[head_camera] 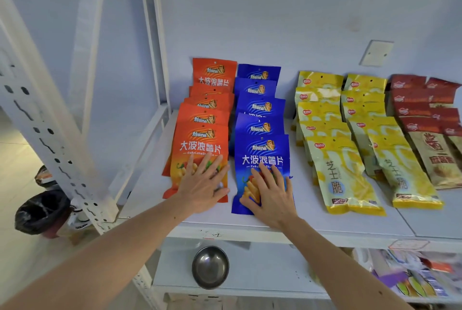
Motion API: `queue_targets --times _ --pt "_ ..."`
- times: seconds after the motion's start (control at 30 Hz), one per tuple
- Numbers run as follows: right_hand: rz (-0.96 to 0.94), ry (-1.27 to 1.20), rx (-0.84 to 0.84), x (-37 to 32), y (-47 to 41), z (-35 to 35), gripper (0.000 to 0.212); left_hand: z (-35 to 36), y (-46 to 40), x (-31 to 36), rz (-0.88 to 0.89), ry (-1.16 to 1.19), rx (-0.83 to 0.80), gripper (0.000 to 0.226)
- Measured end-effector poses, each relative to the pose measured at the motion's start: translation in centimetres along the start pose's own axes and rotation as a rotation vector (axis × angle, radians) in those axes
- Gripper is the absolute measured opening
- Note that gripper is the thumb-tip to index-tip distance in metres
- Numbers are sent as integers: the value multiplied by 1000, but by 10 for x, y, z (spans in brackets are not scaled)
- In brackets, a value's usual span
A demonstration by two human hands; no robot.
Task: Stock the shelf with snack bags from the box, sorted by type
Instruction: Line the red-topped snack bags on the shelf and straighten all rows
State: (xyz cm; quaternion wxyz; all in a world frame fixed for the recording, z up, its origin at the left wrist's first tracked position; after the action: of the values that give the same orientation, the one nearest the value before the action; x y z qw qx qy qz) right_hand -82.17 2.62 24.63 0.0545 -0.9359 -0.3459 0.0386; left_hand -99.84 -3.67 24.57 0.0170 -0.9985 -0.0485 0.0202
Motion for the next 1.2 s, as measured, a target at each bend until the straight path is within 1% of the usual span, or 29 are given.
queue_targets --times 0.2,0.33,0.63,0.87,0.97,1.1,1.2 --pt "-8 -25 -8 3 -20 3 83 2 -1 -2 14 14 -8 80" --pt "-15 2 -29 5 -29 3 84 4 -1 -2 14 20 -3 87" --pt "-11 11 9 5 -27 0 86 2 -3 1 14 9 3 91" --pt "-2 31 23 9 -24 -6 87 -9 -5 8 13 -16 22 100" --pt "6 36 26 12 -21 -10 88 -9 -5 9 2 -34 30 96" --pt "2 21 44 20 -14 -14 102 -12 -1 13 -23 -25 32 92" --pt "15 -35 80 32 -5 -17 104 -11 9 16 -27 29 64 95"
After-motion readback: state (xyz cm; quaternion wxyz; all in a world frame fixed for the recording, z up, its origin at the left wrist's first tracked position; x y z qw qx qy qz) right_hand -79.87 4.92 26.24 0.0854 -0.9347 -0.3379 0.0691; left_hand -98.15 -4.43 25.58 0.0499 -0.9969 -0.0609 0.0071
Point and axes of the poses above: each hand's wrist, its own y-axis away from the middle knuckle, its own z-axis out of the palm, x = y × z, the point moved 6 cm from there along -y, towards the middle knuckle, and after that the axes turned 9 degrees about y, right-handed, at the moved point
